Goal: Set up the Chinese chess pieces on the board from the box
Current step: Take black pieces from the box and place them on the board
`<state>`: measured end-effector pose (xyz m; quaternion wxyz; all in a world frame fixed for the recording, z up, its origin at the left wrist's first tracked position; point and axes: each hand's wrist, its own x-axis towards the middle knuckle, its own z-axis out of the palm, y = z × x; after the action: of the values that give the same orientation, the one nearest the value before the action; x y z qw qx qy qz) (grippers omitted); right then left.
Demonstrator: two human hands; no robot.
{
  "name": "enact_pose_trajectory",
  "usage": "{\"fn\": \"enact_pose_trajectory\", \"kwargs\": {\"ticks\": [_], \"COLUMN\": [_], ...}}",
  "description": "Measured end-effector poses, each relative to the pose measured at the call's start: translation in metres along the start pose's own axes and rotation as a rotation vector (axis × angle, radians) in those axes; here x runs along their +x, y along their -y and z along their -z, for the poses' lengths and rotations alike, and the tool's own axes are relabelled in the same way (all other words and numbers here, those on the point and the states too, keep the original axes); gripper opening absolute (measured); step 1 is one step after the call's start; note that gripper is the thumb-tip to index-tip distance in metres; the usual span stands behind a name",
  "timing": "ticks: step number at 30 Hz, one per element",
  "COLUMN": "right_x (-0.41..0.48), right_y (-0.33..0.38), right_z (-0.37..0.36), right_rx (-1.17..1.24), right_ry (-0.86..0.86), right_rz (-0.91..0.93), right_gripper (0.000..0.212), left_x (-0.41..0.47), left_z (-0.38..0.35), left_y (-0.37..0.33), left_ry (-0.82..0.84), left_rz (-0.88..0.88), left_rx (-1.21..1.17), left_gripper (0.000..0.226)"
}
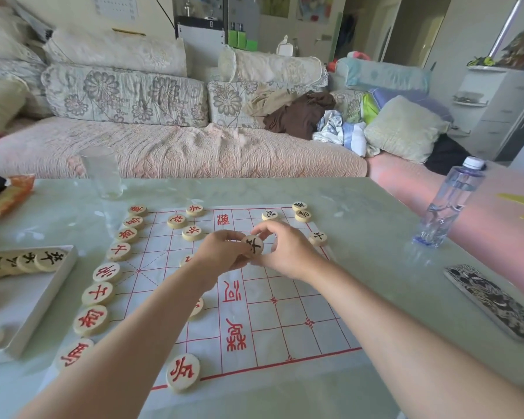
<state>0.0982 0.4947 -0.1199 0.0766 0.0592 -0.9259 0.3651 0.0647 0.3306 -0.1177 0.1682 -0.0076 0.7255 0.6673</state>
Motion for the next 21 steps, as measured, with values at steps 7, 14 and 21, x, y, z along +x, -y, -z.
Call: {"fn": "enact_pose_trajectory", "kwargs": {"ticks": [7, 14, 21], "right_x": [-0.019, -0.053, -0.071], "right_y": [0.004, 0.001, -0.005], "right_z": [0.004, 0.019, 0.019], "right_rx": [-0.074, -0.200, -0.227], "right_ry": [0.005, 0.188, 0.172], "right_rz": [-0.003, -0.083, -0.080], "right_gripper": [0.040, 0.042, 0.029], "left_x": [-0.015, -0.035, -0.047], "left_z": [0.002, 0.003, 0.002], "left_y": [0.005, 0.015, 0.031], "left_ry": [0.040, 0.191, 0.240], "left_rz": [-0.051, -0.371, -0.490], "left_rx": [0.360, 0.983, 1.275], "left_gripper": [0.015, 0.032, 0.046]}}
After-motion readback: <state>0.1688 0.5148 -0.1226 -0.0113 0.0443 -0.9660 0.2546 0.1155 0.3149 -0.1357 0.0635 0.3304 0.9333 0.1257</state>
